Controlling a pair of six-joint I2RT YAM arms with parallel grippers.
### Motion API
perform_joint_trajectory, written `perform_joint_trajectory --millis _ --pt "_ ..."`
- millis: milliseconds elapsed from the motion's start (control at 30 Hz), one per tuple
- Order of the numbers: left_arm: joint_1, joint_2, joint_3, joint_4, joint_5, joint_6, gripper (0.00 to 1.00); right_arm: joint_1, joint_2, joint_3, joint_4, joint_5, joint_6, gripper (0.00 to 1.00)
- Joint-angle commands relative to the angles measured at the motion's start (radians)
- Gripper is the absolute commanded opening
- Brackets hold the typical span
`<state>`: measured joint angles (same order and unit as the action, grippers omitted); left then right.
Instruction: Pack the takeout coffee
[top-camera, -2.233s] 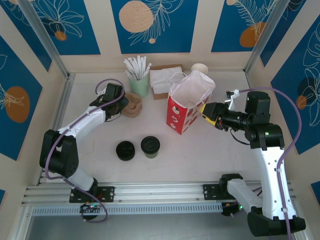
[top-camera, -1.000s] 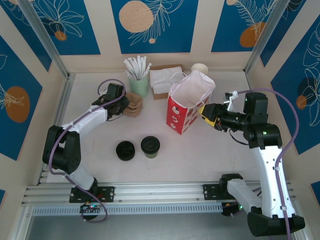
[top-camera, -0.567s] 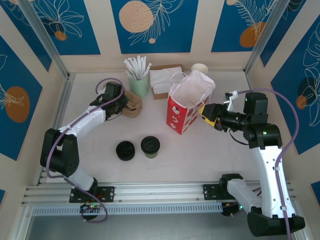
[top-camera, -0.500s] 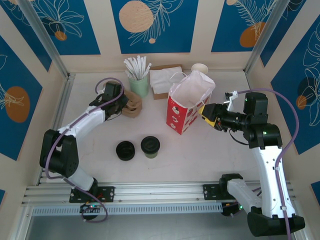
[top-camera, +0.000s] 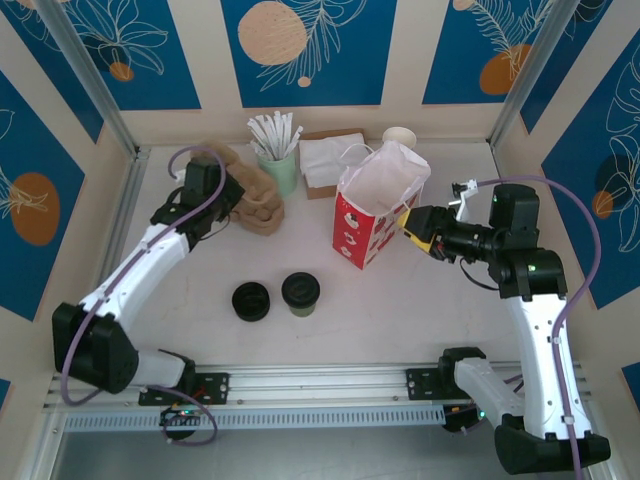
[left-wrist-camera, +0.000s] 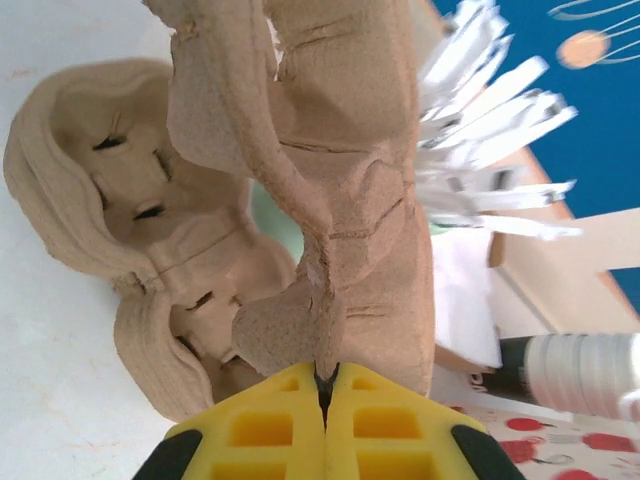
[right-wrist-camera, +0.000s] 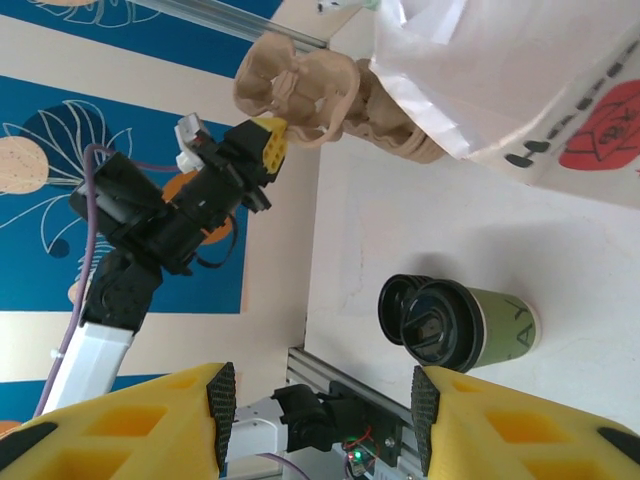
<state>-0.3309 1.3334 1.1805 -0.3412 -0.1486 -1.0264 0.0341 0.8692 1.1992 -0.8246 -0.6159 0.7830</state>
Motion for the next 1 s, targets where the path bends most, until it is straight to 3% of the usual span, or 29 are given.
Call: perform_joint_trajectory --millis 0,133,467,767,967 --pt "0.015 -0.048 0.122 -0.082 0.092 0.155 0.03 -0.005 -0.024 0.061 0.043 -0.06 -0.029 0.53" --pt "0.007 -0.036 0.263 -0.18 0.313 0.321 0.01 -0.002 -0.025 0.097 0.11 -0.101 -0.05 0.53" --pt "-0.052 -0.143 0.289 -0.08 0.773 0.458 0.02 0.076 0.023 0.163 0.272 -0.176 -0.092 0.53" --pt "-0.076 -0.214 0.24 -0.019 0.97 0.504 0.02 0.277 0.113 0.23 0.296 -0.12 -0.178 0.53" --pt "-0.108 -0.231 0.212 0.009 1.009 0.516 0.02 0.374 0.17 0.27 0.277 -0.082 -0.214 0.53"
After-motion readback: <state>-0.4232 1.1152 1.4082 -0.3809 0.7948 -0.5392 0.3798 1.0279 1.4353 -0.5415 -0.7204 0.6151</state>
